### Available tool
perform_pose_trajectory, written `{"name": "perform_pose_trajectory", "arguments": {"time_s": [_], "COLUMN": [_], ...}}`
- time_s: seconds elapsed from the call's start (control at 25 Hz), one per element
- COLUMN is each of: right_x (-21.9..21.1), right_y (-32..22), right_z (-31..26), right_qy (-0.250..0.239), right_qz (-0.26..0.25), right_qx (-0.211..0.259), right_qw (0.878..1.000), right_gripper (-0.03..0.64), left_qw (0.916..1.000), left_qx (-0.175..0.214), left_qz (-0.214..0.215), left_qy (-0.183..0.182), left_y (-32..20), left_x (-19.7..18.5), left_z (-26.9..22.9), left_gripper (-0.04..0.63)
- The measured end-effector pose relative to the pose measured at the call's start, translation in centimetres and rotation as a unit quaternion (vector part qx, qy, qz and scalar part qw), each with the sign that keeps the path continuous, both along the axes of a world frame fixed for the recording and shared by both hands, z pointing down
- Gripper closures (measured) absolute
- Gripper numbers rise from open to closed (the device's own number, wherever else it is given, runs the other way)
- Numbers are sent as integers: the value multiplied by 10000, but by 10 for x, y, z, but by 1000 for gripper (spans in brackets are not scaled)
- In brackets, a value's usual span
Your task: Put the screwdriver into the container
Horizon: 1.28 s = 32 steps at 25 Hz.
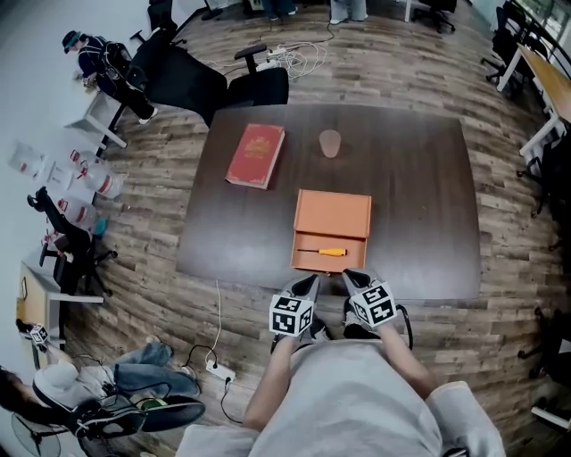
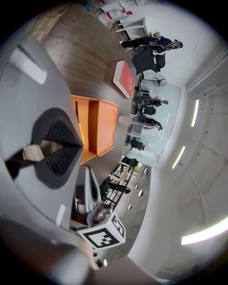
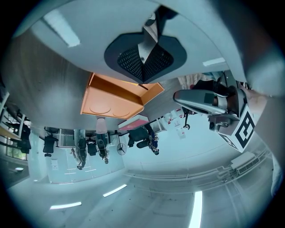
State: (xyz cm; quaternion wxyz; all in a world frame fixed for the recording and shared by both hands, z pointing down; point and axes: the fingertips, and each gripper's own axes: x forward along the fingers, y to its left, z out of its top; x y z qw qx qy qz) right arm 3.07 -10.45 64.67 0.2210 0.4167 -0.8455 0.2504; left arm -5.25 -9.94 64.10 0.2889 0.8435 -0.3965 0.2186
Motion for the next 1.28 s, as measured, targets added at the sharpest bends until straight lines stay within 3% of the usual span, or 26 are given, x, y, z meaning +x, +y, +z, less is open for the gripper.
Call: {"name": "perform_pose_trajectory", "arguments": {"time_s": [0.56, 1.08, 1.28], "right_x": [20, 31, 18], "right_y": [7, 20, 3], "right_z": [-1, 6, 1], "right_qy": [92, 77, 24], "right_qz": [286, 328, 346], "right_qx": [58, 31, 35], "right_qw": [9995, 9994, 9994], "right_gripper": [616, 616, 616], "left_qw": [9998, 10000, 10000], "left_qx": [15, 34, 3], "left_qz": [-54, 55, 40], "left_qy": [187, 66, 63], "left_y": [-4, 15, 1], "left_x": [0, 11, -2], "left_z": [8, 16, 14], "left_gripper": [541, 541, 541]}}
